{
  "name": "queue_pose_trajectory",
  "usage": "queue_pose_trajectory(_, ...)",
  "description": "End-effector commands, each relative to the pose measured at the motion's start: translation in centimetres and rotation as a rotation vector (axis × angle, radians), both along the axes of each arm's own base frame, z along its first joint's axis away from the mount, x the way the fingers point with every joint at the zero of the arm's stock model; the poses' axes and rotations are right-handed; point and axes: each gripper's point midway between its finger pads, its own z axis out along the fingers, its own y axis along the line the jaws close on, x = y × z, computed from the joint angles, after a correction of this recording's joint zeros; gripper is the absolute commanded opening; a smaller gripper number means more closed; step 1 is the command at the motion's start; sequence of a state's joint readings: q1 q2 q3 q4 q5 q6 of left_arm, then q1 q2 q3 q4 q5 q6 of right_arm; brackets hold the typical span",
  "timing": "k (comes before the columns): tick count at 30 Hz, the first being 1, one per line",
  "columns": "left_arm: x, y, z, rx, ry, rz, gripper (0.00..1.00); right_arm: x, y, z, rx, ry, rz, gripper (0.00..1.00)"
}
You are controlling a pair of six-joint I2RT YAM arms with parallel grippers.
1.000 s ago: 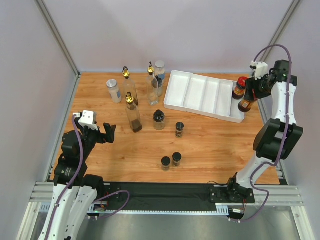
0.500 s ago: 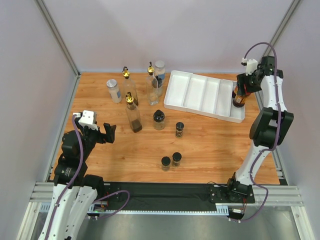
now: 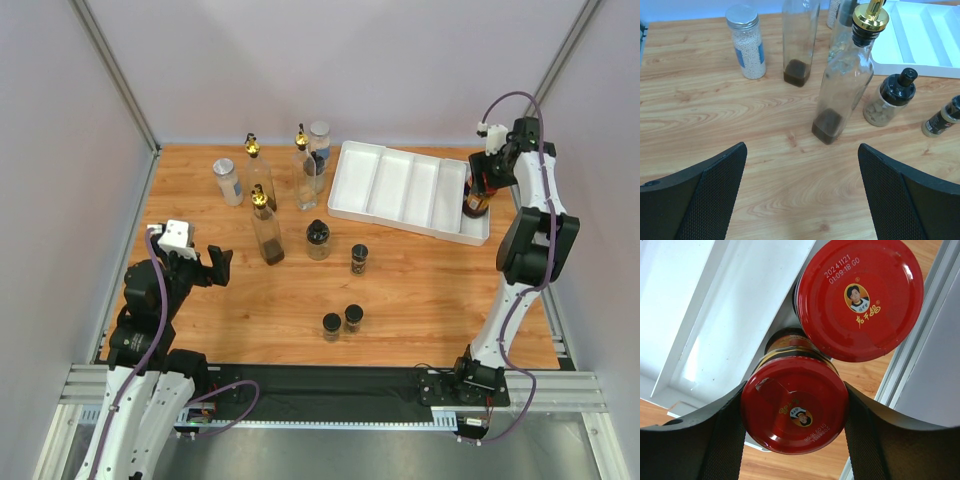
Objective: Organize the condiment bottles
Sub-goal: Place the bottle in the storage box.
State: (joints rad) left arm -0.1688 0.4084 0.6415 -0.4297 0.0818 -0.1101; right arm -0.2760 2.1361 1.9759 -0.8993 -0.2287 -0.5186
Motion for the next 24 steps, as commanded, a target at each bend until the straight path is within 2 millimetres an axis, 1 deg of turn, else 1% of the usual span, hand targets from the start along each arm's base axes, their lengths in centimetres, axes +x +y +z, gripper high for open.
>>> queue_pose_trajectory(1, 0.2, -0.4, 0.4, -0.004, -0.019, -0.021, 1.0, 2.7, -0.8, 3.7, -0.051, -0.135, -0.02, 0.54)
queue_pose_trajectory(3, 0.2, -0.4, 0.3, -0.004, -0.017, -0.023, 1.0, 2.6, -0.7, 3.5, -0.055, -0.13, -0.019, 0.64)
queue_pose_trajectory(4, 0.2, -0.4, 0.4, -0.004, -0.018, -0.023, 1.0, 2.5, -0.8, 3.5, -0.057, -0.129, -0.021, 0.73)
queue_pose_trajectory(6, 0.2, -0.5, 0.3, -0.005, -0.017, -0.026, 1.0, 2.4, -0.8, 3.7, -0.061, -0.133, -0.022, 0.8)
queue_pose_trajectory(7, 0.1, -0.5, 0.3, -0.005, -0.017, -0.027, 1.0, 2.3, -0.9, 4.3, -0.067, -0.142, -0.025, 0.85)
queue_pose_trajectory(9, 0.1, -0.6, 0.4, -0.007, -0.02, -0.035, 1.0, 2.0, -0.8, 4.7, -0.073, -0.148, -0.028, 0.91)
queue_pose_trajectory(10, 0.1, -0.6, 0.5, -0.007, -0.021, -0.035, 1.0, 1.8, -0.9, 5.8, -0.084, -0.169, -0.032, 0.98)
queue_pose_trajectory(11, 0.0, -0.7, 0.5, -0.009, -0.022, -0.037, 1.0, 1.7, -0.8, 6.4, -0.087, -0.181, -0.034, 1.0)
queue_pose_trajectory(12, 0.0, -0.8, 0.6, -0.011, -0.027, -0.042, 1.0, 1.3, -0.9, 6.6, -0.092, -0.18, -0.037, 1.0)
queue_pose_trajectory(13, 0.0, -0.8, 0.7, -0.011, -0.03, -0.043, 1.0, 0.9, -0.8, 7.8, -0.097, -0.2, -0.04, 1.0)
queue_pose_trajectory(14, 0.0, -0.9, 0.7, -0.014, -0.03, -0.049, 1.0, 0.7, -0.8, 8.5, -0.102, -0.213, -0.043, 1.0)
queue_pose_trajectory(15, -0.1, -0.9, 0.7, -0.016, -0.032, -0.05, 1.0, 0.0, -0.7, 8.4, -0.097, -0.204, -0.049, 1.0)
queue_pose_trajectory(16, -0.1, -1.0, 0.8, -0.018, -0.034, -0.052, 1.0, -0.3, -0.5, 8.7, -0.096, -0.208, -0.051, 1.0)
queue_pose_trajectory(17, -0.1, -1.1, 0.8, -0.021, -0.034, -0.057, 1.0, -1.1, -0.2, 10.2, -0.097, -0.237, -0.054, 1.0)
queue_pose_trajectory(18, -0.1, -1.2, 0.8, -0.025, -0.034, -0.061, 1.0, -1.9, 0.1, 9.6, -0.087, -0.223, -0.053, 1.0)
queue_pose_trajectory(19, -0.1, -1.3, 0.9, -0.032, -0.035, -0.065, 1.0, -2.5, 0.3, 9.9, -0.082, -0.229, -0.058, 1.0)
queue_pose_trajectory(20, -0.1, -1.5, 0.9, -0.038, -0.029, -0.078, 1.0, -3.4, 0.6, 11.2, -0.087, -0.255, -0.06, 1.0)
queue_pose_trajectory(21, -0.1, -1.7, 1.0, -0.043, -0.026, -0.084, 1.0, -4.1, 0.9, 11.7, -0.084, -0.267, -0.057, 1.0)
queue_pose_trajectory(22, -0.1, -1.9, 1.0, -0.057, -0.017, -0.089, 1.0, -5.2, 1.3, 10.4, -0.073, -0.242, -0.053, 1.0)
queue_pose_trajectory(23, 0.0, -2.1, 1.2, -0.064, -0.011, -0.1, 1.0, -5.8, 1.6, 10.6, -0.07, -0.25, -0.049, 1.0)
queue_pose_trajectory(24, 0.0, -2.3, 1.4, -0.071, -0.005, -0.105, 1.0, -7.0, 2.3, 12.1, -0.066, -0.29, -0.037, 1.0)
